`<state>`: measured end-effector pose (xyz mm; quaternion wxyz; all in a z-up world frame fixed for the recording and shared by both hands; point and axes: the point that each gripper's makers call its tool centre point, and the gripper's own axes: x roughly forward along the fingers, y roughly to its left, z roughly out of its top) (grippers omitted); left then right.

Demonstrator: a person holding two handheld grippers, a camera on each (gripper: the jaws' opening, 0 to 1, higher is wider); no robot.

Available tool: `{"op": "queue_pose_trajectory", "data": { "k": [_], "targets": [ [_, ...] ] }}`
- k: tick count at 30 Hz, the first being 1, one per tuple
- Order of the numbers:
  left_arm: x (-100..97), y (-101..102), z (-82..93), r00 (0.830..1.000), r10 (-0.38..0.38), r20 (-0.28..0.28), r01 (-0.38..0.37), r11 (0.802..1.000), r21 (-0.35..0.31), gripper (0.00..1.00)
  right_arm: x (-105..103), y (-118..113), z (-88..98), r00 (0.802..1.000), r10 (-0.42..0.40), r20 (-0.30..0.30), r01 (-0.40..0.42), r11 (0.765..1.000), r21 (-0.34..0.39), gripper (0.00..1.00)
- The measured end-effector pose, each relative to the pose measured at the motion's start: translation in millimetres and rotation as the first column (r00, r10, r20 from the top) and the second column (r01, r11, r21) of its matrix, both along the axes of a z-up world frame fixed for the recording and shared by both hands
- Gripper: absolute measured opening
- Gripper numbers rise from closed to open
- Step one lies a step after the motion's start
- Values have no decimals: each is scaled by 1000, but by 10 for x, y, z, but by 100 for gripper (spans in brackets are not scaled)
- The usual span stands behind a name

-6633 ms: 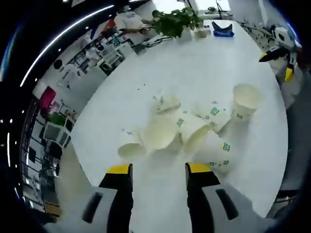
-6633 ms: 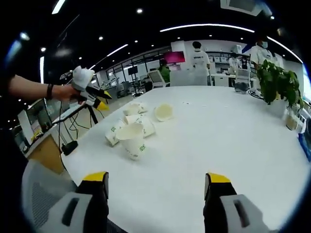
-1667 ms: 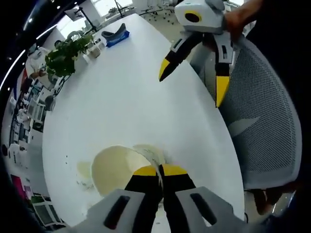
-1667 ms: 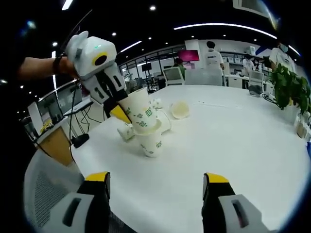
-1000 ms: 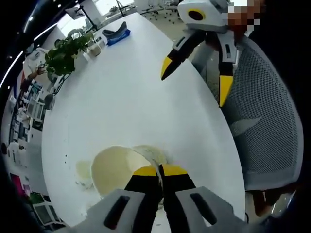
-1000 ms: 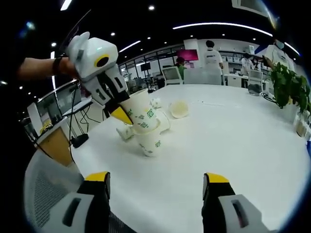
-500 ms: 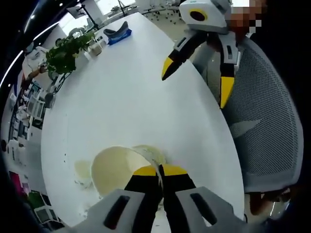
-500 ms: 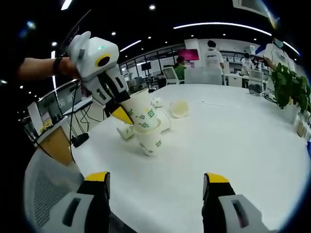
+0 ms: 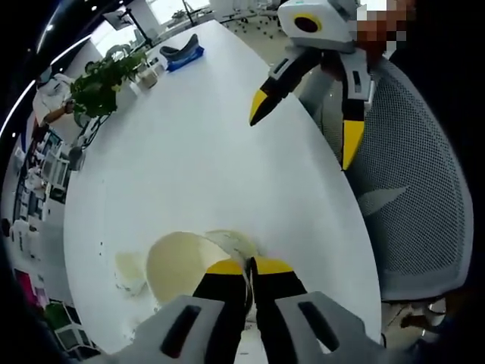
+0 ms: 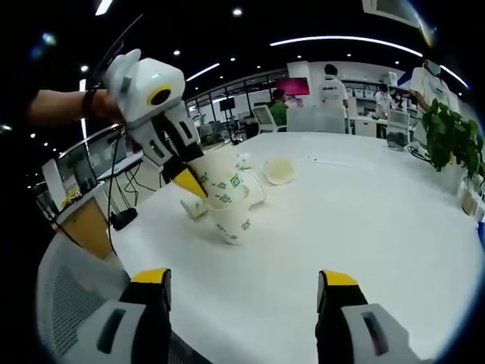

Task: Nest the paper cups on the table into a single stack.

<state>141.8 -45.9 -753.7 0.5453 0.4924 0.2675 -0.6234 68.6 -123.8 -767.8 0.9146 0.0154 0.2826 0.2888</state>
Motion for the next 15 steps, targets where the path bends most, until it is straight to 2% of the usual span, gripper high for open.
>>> {"op": "queue_pose_trajectory", "data": {
  "k": [15],
  "targets": [
    [-22,27,-6,1000,-5,5,5,1000,5,1,3,-2,-9,1000,0,-1,0,1000,-1,80]
  ]
}}
